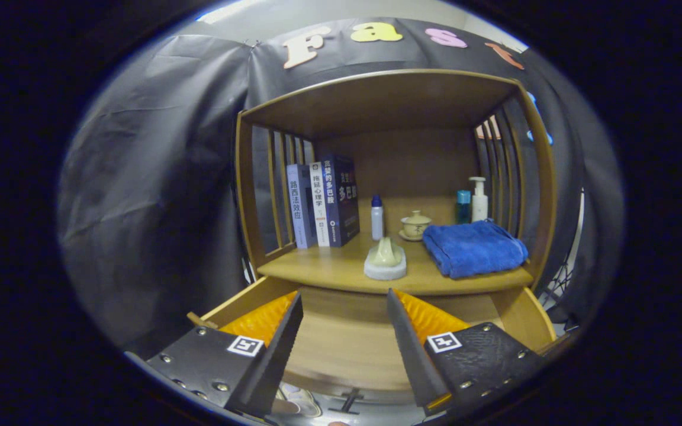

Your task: Pull open the drawer, take out the items inside it, and place them on the countertop above the cabinet.

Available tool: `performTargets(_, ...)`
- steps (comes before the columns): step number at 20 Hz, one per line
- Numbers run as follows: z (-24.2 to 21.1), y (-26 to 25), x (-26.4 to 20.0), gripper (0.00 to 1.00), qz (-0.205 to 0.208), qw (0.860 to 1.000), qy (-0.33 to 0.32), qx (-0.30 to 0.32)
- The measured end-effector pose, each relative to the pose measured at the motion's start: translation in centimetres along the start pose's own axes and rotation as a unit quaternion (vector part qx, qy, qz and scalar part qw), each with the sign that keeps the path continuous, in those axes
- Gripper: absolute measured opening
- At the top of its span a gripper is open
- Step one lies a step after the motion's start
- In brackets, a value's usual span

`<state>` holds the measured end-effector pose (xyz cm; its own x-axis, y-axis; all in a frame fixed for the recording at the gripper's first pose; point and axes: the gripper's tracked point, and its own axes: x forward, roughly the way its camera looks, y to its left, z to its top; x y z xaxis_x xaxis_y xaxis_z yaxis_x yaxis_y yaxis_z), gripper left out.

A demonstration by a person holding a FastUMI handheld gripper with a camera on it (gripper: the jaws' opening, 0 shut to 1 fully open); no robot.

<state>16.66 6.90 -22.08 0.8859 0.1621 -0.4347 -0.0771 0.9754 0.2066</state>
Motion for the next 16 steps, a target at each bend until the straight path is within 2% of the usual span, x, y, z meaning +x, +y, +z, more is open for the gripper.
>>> performTargets(4, -2.3, -2.0, -3.3, 0.85, -0.036, 0.999, -0.014, 0.001)
performTargets(7, -4.2, -3.3, -5.0, 0.85, -0.063, 0.997, -0.020, -0.029)
performTargets(10, -6.6, -3.2, -5.8, 0.85, -0.070, 0.997, -0.009, -0.044)
performTargets(16, -10.8, -3.7, -5.0, 0.86, -0.079, 0.996, 0.044, -0.015)
